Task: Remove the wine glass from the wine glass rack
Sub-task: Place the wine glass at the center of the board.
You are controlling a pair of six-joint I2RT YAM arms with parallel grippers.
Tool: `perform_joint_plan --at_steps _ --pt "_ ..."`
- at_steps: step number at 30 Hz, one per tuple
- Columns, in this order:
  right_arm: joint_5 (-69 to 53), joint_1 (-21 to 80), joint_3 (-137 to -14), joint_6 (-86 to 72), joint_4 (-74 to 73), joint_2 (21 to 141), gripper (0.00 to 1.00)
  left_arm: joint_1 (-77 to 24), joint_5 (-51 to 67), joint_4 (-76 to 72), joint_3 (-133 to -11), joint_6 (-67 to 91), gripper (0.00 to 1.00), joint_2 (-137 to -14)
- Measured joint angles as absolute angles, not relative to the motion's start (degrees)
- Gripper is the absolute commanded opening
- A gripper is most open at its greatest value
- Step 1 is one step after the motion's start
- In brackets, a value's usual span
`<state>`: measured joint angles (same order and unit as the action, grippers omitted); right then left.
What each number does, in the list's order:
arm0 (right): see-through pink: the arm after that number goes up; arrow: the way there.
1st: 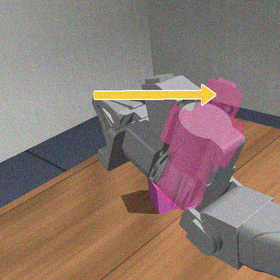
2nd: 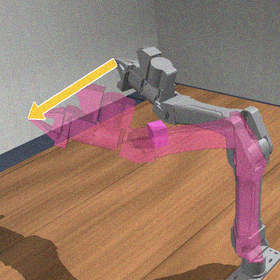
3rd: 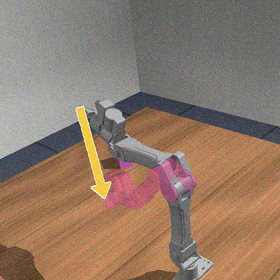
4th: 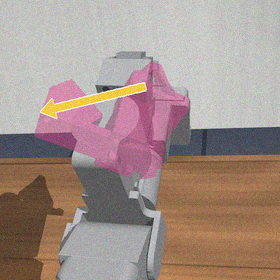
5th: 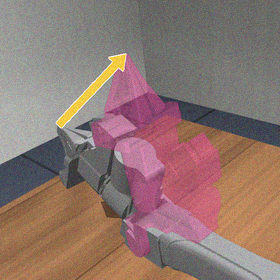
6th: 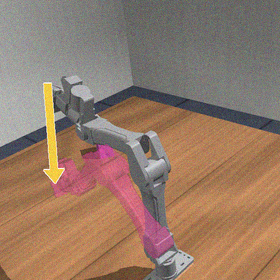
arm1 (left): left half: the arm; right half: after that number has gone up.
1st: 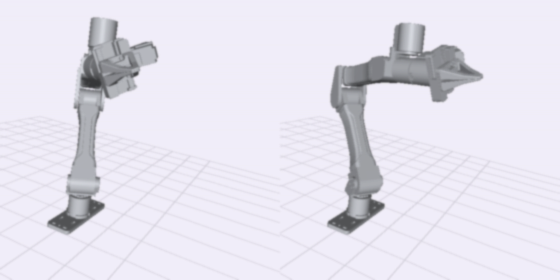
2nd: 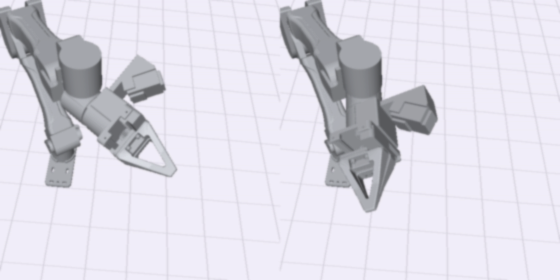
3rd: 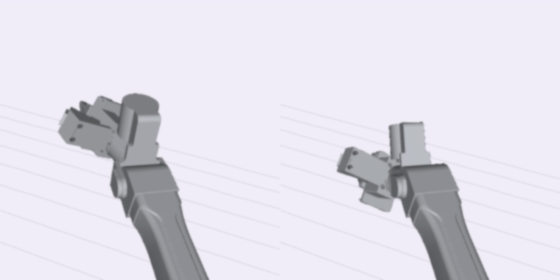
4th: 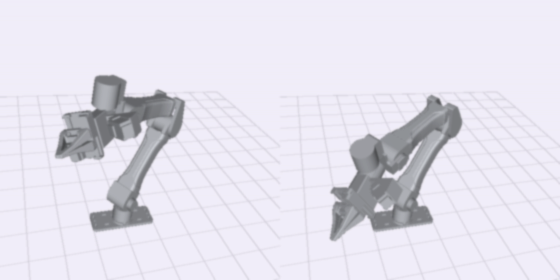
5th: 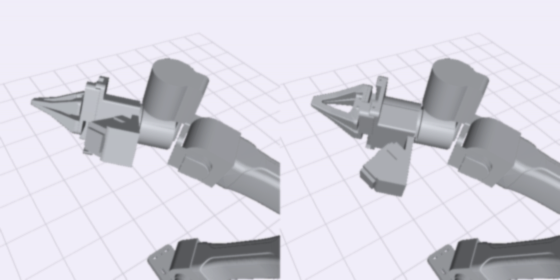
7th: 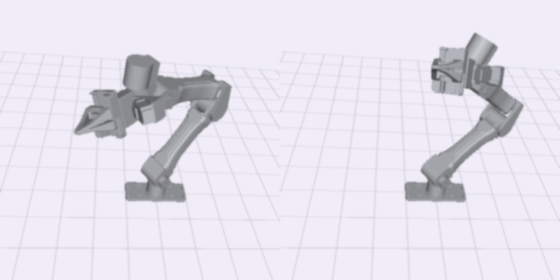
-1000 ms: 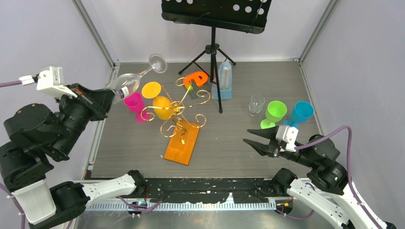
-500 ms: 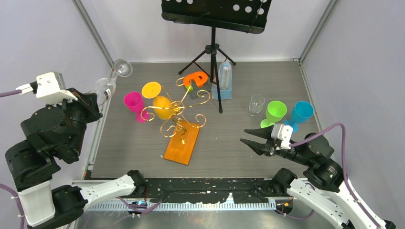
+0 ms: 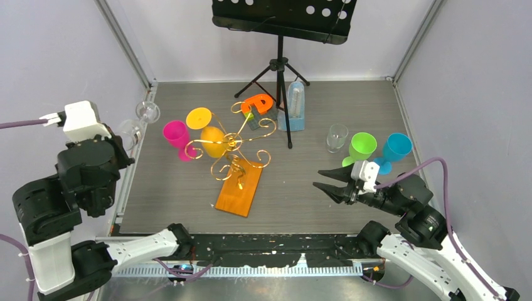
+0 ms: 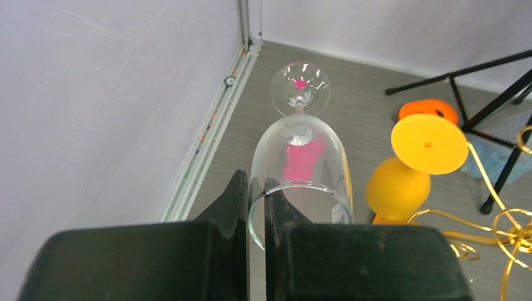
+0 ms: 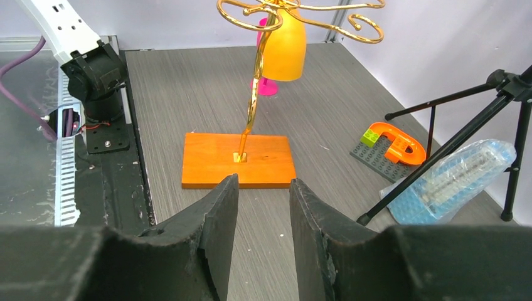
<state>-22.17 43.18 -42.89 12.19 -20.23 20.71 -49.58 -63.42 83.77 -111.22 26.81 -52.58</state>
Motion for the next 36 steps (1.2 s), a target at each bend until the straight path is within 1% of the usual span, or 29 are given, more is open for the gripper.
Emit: perform_joint_plan --at_steps 5,13,21,31,36 --pt "-22.17 43.18 -42.89 11.92 -20.18 22.35 0.42 -49.52 -62.72 89.62 -111.11 30.72 0.00 -54.68" --pt "-22.17 43.18 -42.92 11.86 -20.18 22.52 0.42 -48.34 -59.57 90.98 -106.74 35.05 0.00 -55.07" --pt "-22.17 43.18 -42.89 11.86 -20.25 22.92 0.42 -46.92 -52.56 90.98 -99.13 35.88 0.00 -54.76" --pt "-22.11 43.18 -42.89 11.33 -20.97 22.92 0.42 -45.71 -44.40 90.96 -92.88 35.66 0.00 -54.63" --pt "-22.09 43.18 -42.89 10.31 -21.37 22.92 0.41 -42.72 -40.23 90.89 -87.13 34.61 0.00 -54.06"
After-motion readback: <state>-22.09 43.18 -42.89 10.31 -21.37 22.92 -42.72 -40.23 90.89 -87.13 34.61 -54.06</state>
